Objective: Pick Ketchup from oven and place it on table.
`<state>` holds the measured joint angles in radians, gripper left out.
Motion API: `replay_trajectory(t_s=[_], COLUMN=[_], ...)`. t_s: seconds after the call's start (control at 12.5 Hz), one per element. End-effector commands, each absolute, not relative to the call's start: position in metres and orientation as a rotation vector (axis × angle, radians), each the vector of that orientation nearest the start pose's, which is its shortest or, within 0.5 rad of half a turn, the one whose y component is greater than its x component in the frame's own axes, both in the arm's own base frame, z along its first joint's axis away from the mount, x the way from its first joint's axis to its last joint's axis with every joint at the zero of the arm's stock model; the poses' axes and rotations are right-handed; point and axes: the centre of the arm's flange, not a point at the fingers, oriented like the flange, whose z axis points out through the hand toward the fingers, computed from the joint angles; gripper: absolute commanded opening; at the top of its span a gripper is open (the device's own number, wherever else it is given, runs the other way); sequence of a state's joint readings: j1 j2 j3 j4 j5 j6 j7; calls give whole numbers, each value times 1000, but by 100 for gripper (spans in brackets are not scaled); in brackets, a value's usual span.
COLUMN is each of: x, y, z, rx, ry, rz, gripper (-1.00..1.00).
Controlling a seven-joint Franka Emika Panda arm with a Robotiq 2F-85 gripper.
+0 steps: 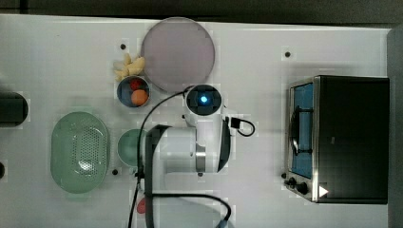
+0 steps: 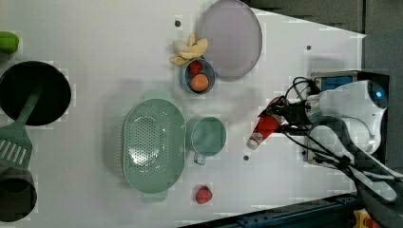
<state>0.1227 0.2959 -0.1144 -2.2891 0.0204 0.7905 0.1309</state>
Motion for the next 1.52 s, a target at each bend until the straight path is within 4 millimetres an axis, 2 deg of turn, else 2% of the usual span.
replay_trajectory(t_s=[0.08,0.16,0.32,0.4,0.56,0.64,0.8,0.96,1.12,1.28,1.44,1.52], x=[522,520,521,524,532,537,548,549,546,534,520,512], y=[3,1,-3,-2,0,-1,-4,-3,-2,-2,-4,-5], z=[212,200,189,193,219,241,302,376,462,537,589,605], rx=[-2833,-2838,-2832,-2827,-2802,-2781,-2736,-2713,-2698,-2694,-2711,-2728], ry=[1513,1520,1528,1522,1512,1503,1492,1477,1455,1440,1442,1448], rz=[183,196,165,142,73,19,-71,-89,-103,-102,-45,4], gripper=[29,35,76,97,100,100,100,100,100,100,100,100])
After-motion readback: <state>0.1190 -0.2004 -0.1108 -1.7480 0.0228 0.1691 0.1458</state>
